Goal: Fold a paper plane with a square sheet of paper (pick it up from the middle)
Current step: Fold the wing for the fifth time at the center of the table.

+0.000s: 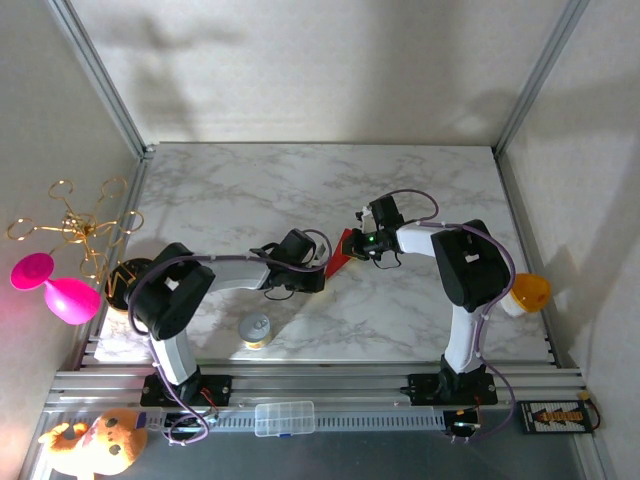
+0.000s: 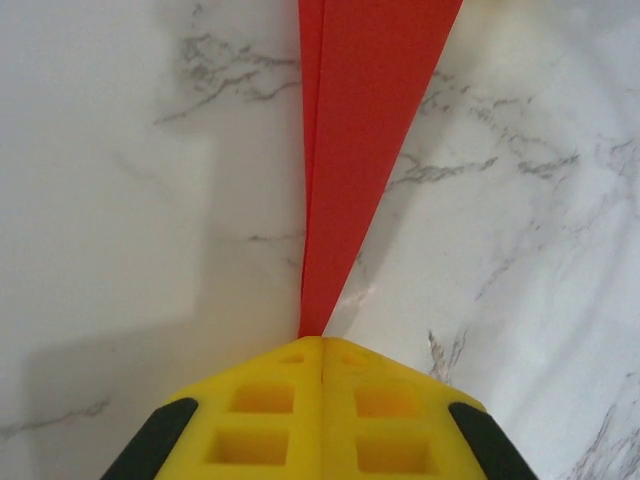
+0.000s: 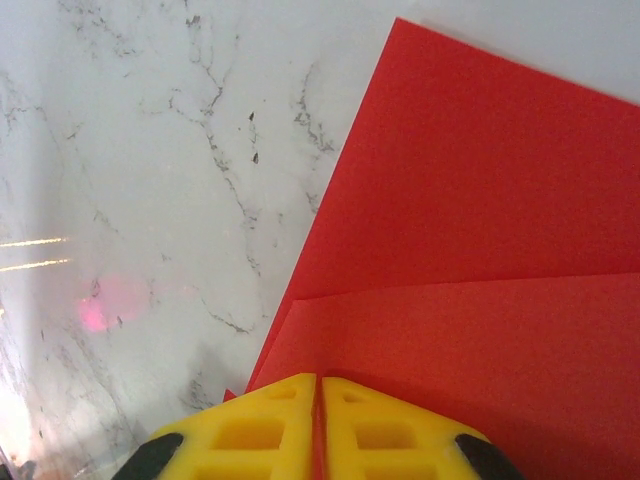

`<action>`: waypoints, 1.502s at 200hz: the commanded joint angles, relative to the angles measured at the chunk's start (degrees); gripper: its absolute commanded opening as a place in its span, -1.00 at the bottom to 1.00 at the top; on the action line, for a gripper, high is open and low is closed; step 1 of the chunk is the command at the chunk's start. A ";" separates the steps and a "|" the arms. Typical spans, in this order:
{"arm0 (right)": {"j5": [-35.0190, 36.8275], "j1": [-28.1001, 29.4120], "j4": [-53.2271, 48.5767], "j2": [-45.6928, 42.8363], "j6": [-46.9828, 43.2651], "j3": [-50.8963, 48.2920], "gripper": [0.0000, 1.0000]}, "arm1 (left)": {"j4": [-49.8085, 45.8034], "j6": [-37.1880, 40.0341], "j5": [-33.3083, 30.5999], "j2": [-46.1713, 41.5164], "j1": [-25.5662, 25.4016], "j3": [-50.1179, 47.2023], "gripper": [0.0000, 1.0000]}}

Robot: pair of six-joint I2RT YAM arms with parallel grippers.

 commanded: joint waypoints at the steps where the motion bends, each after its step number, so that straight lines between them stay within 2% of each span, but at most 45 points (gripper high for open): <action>1: 3.36 -0.08 -5.01 3.39 -1.88 -0.87 -0.75 | -10.91 0.21 -1.55 -1.64 0.22 0.61 -0.87; 40: 1.92 0.45 -7.77 -0.43 -2.85 3.57 -0.67 | -5.48 -6.91 -3.55 -9.88 3.99 0.93 -0.66; 65: 3.30 0.62 -9.97 -4.76 -1.93 6.82 -0.43 | -4.49 -10.25 -8.13 -15.17 7.95 -0.88 -0.44; 76: 5.00 0.75 -11.46 -6.52 -1.39 8.15 -0.36 | -3.96 -11.01 -10.52 -17.59 9.50 -1.84 -0.28; 99: 12.99 1.23 -15.90 -9.47 0.55 10.02 -0.16 | -3.44 -11.39 -16.99 -22.15 11.56 -3.13 0.03; 113: 19.56 1.97 -18.79 -10.80 2.39 10.53 -0.06 | -2.48 -11.81 -20.52 -24.43 12.08 -4.28 0.33; 130: 28.17 3.51 -22.74 -11.32 4.99 11.56 0.12 | -0.20 -11.62 -23.47 -26.54 12.54 -6.22 0.60; 147: 34.84 5.44 -25.18 -10.73 7.94 12.33 0.23 | 2.02 -12.16 -27.01 -27.92 13.04 -8.31 0.78; 171: 41.44 8.79 -28.32 -7.52 12.78 14.98 0.30 | 5.55 -13.21 -27.91 -28.75 14.09 -11.32 0.98; 199: 45.32 12.17 -32.49 -2.08 18.95 19.62 0.28 | 6.59 -11.84 -27.34 -28.50 14.98 -12.63 0.99; 231: 48.16 14.78 -37.23 4.00 24.36 25.39 0.08 | 7.20 -10.09 -26.50 -28.37 15.55 -13.89 0.99; 259: 48.96 15.80 -40.17 8.64 26.54 29.55 -0.05 | 7.20 -9.51 -25.48 -27.49 15.90 -14.49 0.99; 300: 51.64 17.49 -45.73 12.76 29.51 34.51 -0.11 | 6.65 -8.85 -24.23 -26.26 16.30 -14.58 0.99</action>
